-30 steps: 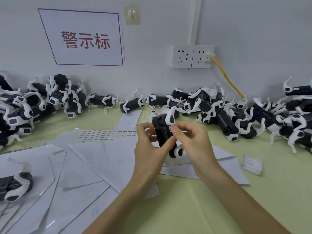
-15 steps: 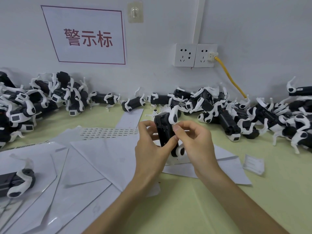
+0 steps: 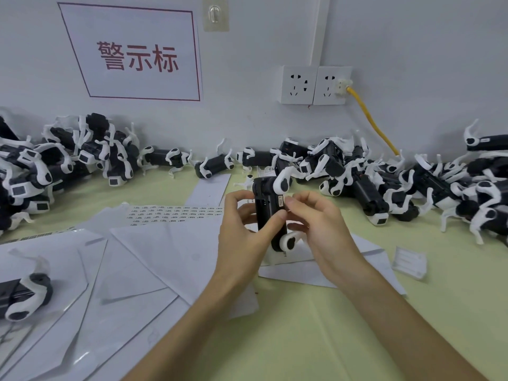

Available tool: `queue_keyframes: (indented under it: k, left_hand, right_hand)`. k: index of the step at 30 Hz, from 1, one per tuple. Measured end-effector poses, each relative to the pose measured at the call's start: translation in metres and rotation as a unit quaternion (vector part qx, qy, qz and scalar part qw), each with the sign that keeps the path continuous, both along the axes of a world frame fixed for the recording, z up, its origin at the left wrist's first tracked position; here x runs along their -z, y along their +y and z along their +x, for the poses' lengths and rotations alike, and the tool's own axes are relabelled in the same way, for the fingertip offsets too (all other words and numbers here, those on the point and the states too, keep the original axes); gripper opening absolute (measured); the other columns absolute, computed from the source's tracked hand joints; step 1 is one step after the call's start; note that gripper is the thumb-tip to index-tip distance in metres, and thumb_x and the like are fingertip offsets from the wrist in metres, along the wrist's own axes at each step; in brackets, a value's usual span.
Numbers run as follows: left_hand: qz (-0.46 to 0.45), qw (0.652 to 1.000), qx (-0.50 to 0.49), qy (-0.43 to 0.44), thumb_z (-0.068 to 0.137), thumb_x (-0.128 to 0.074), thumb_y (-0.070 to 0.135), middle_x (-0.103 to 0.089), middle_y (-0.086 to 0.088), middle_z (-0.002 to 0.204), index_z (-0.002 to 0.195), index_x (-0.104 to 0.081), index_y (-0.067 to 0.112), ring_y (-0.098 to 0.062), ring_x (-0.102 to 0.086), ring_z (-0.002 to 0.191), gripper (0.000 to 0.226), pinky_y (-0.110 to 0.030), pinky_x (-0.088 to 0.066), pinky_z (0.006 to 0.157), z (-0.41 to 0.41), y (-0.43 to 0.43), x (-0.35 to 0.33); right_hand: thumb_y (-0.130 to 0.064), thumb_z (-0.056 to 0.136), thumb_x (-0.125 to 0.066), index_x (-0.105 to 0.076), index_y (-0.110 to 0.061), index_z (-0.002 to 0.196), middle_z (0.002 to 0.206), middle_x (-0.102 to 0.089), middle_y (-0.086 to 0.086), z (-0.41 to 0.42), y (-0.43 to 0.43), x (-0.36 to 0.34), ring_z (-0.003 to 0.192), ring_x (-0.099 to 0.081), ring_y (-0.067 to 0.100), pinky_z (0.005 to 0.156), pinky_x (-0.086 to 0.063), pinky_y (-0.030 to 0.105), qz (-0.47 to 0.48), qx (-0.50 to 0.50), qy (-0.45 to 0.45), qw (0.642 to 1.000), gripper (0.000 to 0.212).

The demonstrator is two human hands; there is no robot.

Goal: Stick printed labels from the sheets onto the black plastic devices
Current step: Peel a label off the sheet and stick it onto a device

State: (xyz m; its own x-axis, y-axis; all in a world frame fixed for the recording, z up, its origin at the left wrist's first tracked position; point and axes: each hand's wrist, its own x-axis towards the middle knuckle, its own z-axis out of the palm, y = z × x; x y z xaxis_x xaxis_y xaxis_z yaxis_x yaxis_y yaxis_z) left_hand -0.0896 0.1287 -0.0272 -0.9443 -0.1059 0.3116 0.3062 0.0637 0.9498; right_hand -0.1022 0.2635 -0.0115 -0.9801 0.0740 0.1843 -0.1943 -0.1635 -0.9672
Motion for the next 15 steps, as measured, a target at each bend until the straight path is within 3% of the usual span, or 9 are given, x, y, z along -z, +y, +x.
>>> queue_keyframes:
  k: [4,7,10,13,15]
  left_hand:
    - [0.028,0.999,0.044,-0.009,0.078,-0.078,0.037,-0.079,0.004,0.097,0.118,-0.053,0.023,-0.017,-0.074,0.097,0.049,-0.037,-0.059,0.083,0.001,0.001,-0.002]
    - [0.034,0.996,0.078,-0.002,0.088,-0.078,0.023,-0.079,-0.002,0.096,0.120,-0.054,0.019,-0.023,-0.075,0.093,0.040,-0.043,-0.062,0.079,0.004,0.001,-0.005]
    - [0.017,0.995,0.093,0.008,0.092,-0.075,0.015,-0.079,-0.002,0.093,0.117,-0.056,0.021,-0.021,-0.076,0.084,0.032,-0.039,-0.060,0.075,0.005,-0.002,-0.008]
    - [0.000,0.995,0.095,0.019,0.092,-0.075,0.018,-0.079,-0.002,0.092,0.118,-0.057,0.023,-0.022,-0.076,0.080,0.031,-0.042,-0.058,0.074,0.004,-0.005,-0.008]
    - [0.003,0.996,0.089,0.024,0.093,-0.074,0.019,-0.079,-0.001,0.089,0.116,-0.058,0.024,-0.021,-0.076,0.077,0.028,-0.036,-0.058,0.068,0.003,-0.006,-0.007]
  right_hand:
    - [-0.026,0.089,-0.071,-0.067,-0.021,0.084,0.080,-0.064,-0.003,-0.002,0.008,-0.004,0.071,-0.060,0.013,0.061,-0.048,0.023,0.026,-0.063,0.019,0.997,0.008]
    - [-0.034,0.084,-0.070,-0.055,-0.006,0.082,0.078,-0.054,0.008,-0.002,0.013,-0.005,0.069,-0.052,0.021,0.060,-0.042,0.029,0.073,-0.088,0.036,0.993,0.032]
    - [-0.031,0.089,-0.064,-0.043,0.003,0.083,0.079,-0.048,0.014,-0.004,0.017,-0.006,0.070,-0.045,0.028,0.058,-0.039,0.033,0.079,-0.119,0.048,0.989,0.041]
    - [-0.031,0.091,-0.059,-0.046,-0.001,0.083,0.075,-0.049,0.010,-0.005,0.017,-0.003,0.066,-0.047,0.025,0.056,-0.043,0.028,0.087,-0.120,0.058,0.987,0.033]
    - [-0.028,0.095,-0.056,-0.056,-0.014,0.083,0.071,-0.050,0.002,-0.006,0.016,0.000,0.062,-0.047,0.018,0.056,-0.043,0.026,0.099,-0.123,0.069,0.985,0.018]
